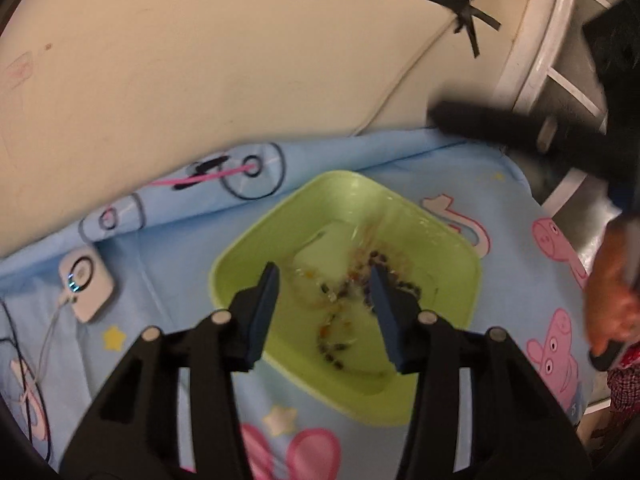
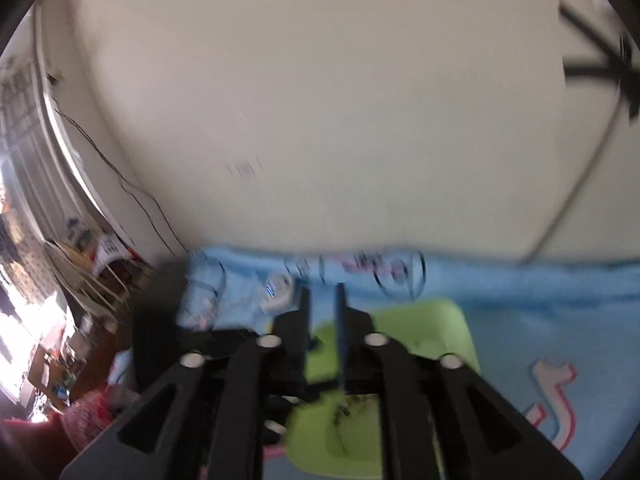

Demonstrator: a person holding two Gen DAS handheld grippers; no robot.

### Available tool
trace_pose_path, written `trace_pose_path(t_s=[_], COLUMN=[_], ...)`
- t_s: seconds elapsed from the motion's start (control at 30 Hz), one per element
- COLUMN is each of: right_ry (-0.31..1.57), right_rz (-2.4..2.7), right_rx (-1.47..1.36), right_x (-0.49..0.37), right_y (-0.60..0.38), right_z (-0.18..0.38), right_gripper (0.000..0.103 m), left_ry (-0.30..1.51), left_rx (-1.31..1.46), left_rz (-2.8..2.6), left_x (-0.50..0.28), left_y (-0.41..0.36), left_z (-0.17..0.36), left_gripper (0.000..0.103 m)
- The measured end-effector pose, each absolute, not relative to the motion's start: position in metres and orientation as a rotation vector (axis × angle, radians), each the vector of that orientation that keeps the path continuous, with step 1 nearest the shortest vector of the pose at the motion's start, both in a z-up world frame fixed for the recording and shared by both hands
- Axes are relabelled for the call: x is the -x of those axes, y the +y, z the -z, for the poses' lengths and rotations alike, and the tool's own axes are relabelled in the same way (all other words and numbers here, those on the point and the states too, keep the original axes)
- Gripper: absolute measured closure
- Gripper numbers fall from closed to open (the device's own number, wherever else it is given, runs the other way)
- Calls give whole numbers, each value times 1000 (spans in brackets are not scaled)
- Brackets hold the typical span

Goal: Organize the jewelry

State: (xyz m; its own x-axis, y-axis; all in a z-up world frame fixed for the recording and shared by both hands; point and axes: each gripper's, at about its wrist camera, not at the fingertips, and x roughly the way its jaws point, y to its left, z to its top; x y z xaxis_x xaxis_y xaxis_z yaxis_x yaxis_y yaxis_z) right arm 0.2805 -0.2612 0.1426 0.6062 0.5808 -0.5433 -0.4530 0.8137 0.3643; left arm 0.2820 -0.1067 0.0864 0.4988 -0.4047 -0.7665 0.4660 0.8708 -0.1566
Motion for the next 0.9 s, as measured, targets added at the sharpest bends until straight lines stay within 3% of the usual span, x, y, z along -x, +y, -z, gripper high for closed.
trace_pose_path(t_s=[0.03,0.07,0.23,0.27,0.33,0.43,0.67,0.87,0.9], right_ry=[696,691,606,598,608,663,840,907,928], right_rz=[-593,-584,-600,-610,-621,-624,-689,-682,-687], right_rx=[-199,-206,-225,-225,-212,-154,-97,-18,-15], right_x=[-278,-273,-220,-205,-187,-156,-99,-72,-70], right_y=[-261,-261,-267,-266,-265,-253,-199,-168,-165], right_z=[-142,-144,-176,-177,-171,-138,-51,-18,-13], right_gripper=[77,74,74,74,74,74,91,94,103], left_ry=[903,897,825,813,782,778,872,910,904], left_rx=[-67,-61,-38,-34,-15,22,106,209,216], left_rz=[522,511,471,464,442,416,367,356,370], left_x=[-277,-271,-229,-220,-189,-144,-74,-35,-29], left_y=[-101,-93,-53,-45,-21,16,65,96,95], left_z=[-91,-98,-136,-141,-149,-142,-87,-61,-61], left_gripper=[57,57,57,52,43,43,43,43,43])
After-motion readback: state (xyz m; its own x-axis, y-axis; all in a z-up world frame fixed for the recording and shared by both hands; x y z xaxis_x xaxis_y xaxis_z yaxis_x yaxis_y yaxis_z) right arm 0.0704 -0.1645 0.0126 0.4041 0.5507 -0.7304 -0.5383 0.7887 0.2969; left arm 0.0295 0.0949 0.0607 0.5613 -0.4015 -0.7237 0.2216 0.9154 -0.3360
